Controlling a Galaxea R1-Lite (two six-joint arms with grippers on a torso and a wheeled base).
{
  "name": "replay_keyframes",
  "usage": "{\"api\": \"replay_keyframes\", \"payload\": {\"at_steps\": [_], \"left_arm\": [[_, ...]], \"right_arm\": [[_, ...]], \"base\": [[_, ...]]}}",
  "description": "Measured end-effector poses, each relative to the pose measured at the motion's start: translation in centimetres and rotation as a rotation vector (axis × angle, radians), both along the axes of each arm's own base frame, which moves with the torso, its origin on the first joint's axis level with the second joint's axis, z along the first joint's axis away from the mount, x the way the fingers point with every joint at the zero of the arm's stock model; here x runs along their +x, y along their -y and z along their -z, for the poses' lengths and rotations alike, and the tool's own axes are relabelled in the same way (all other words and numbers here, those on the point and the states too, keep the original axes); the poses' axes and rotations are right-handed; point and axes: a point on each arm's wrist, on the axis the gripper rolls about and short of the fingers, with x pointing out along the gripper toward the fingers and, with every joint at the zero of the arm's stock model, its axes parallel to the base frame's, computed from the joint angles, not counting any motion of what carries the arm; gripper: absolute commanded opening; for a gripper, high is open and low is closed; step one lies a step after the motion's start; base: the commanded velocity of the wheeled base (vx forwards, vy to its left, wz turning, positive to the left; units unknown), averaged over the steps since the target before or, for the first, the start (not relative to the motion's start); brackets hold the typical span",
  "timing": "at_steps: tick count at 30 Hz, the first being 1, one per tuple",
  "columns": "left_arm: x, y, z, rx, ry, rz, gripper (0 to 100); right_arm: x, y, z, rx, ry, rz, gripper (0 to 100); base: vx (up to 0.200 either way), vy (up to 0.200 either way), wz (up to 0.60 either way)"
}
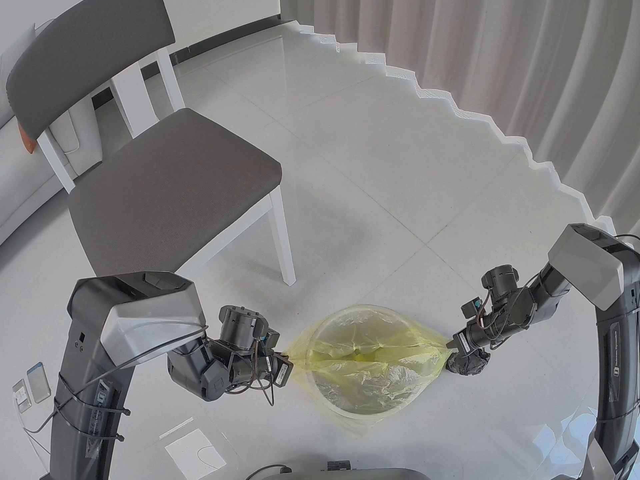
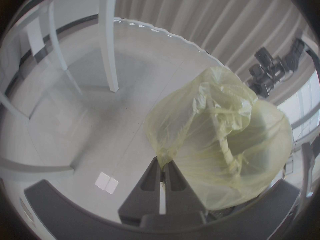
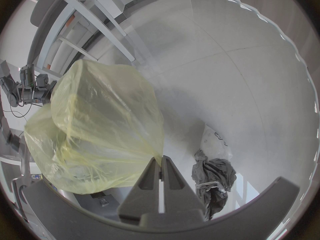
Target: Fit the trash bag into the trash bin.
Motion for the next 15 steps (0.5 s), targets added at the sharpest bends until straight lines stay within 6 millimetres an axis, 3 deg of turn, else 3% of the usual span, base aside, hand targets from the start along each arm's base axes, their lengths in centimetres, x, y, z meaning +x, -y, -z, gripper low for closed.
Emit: {"api": "replay_keyframes", "payload": {"at_steps": [9, 10, 15], "left_arm": [[0.02, 0.51, -0.06, -0.007, 0.0, 0.007, 0], [-0.07, 0.46, -0.06, -0.007, -0.003, 0.007, 0], [-0.76, -0.1, -0.05, -0.009, -0.027, 0.008, 0]], "right_arm": [[-0.08, -0.03, 0.05, -0.005, -0.001, -0.003, 0], [-0.14, -0.03, 0.08, -0.005, -0.004, -0.004, 100], [-0.47, -0.14, 0.21, -0.004, -0.016, -0.007, 100]], "base": [[0.0, 0.0, 0.0], [0.0, 0.0, 0.0], [0.0, 0.0, 0.0]]}}
